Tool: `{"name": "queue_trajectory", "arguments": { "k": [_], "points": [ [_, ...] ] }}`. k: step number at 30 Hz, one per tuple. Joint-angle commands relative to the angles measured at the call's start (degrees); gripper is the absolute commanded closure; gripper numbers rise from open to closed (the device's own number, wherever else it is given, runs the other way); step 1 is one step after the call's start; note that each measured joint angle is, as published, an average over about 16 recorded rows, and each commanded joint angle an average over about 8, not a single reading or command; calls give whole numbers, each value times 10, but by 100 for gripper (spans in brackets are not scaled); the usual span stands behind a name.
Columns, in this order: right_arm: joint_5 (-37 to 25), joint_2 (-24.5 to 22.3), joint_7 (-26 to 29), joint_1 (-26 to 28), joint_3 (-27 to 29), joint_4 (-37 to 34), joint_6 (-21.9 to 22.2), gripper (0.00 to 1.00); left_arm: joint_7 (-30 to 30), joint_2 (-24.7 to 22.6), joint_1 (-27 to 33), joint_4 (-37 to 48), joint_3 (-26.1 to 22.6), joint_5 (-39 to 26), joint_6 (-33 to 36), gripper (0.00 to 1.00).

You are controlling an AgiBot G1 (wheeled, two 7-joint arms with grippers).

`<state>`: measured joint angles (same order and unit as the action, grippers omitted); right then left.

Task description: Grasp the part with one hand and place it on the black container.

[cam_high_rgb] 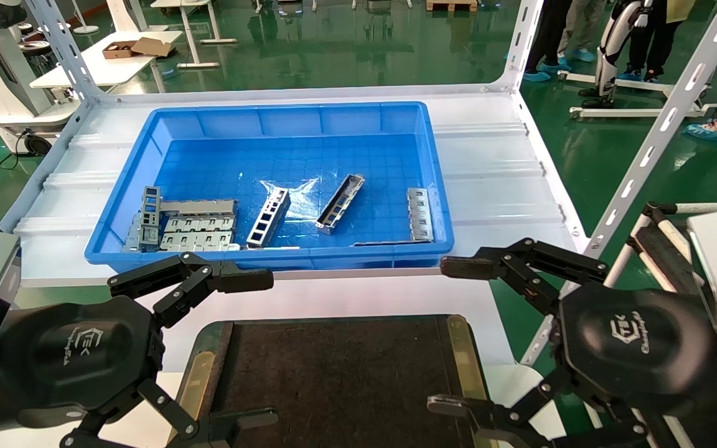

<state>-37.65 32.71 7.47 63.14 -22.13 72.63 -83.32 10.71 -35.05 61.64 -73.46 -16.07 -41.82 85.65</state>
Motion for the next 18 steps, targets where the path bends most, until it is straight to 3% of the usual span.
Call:
{"name": "queue_trajectory", "arguments": {
  "k": [1, 9, 18],
  "points": [
    [0, 0, 0, 0, 0, 0, 0, 0, 0, 0, 0, 0, 0, 0, 0, 0],
    [0, 0, 0, 0, 0, 0, 0, 0, -1, 1, 3, 1, -1, -9, -6, 0],
    [0, 0, 0, 0, 0, 0, 0, 0, 13, -10, 20, -6, -20, -68, -54, 0]
  ]
}}
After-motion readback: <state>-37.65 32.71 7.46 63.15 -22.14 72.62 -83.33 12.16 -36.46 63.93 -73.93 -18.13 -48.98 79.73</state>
